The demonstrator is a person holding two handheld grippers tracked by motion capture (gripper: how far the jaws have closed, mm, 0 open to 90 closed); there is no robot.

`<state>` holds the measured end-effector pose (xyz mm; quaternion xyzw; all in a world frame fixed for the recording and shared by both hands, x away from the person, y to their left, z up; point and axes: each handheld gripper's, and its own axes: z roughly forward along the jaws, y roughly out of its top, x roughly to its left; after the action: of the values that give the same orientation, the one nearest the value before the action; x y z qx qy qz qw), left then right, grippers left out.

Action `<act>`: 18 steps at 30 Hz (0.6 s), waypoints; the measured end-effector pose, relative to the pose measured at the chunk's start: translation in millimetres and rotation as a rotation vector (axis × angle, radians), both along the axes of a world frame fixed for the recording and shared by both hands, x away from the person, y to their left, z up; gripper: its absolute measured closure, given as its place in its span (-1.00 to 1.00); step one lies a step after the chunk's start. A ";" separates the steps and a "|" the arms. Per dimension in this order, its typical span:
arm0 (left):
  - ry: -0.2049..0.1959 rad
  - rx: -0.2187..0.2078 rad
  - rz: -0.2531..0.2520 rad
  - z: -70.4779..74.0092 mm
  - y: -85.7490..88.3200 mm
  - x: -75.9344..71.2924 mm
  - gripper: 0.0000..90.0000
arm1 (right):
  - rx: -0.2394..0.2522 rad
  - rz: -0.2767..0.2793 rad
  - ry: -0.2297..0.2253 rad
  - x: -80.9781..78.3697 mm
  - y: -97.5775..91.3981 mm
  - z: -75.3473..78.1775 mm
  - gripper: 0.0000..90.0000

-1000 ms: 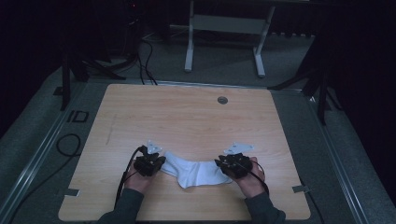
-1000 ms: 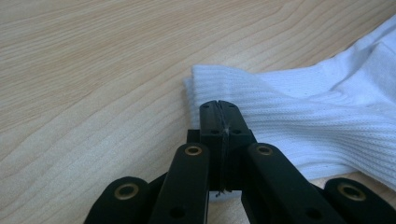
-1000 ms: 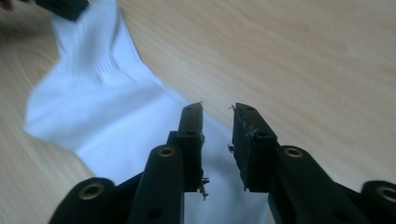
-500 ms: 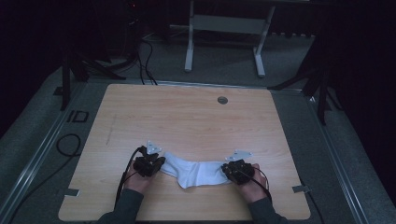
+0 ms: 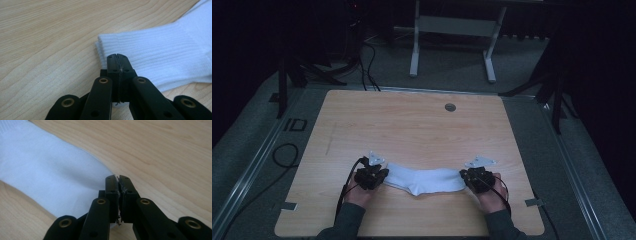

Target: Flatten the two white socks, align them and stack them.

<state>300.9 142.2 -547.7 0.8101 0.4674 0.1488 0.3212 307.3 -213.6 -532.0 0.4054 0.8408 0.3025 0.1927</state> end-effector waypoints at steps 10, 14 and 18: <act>0.001 -0.001 0.002 0.1 -0.2 -0.7 0.99 | 0.029 0.016 -0.029 3.5 4.8 10.7 0.85; -0.002 -0.004 0.002 0.0 0.0 -0.9 0.99 | 0.035 0.022 -0.014 6.2 2.8 6.3 0.47; 0.011 -0.050 -0.001 0.4 3.8 0.1 0.92 | 0.082 0.018 -0.033 5.3 -4.4 10.0 0.27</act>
<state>301.0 146.0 -547.2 0.8027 0.4726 0.1324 0.3389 312.6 -218.0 -522.0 0.4002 0.8282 0.3449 0.1869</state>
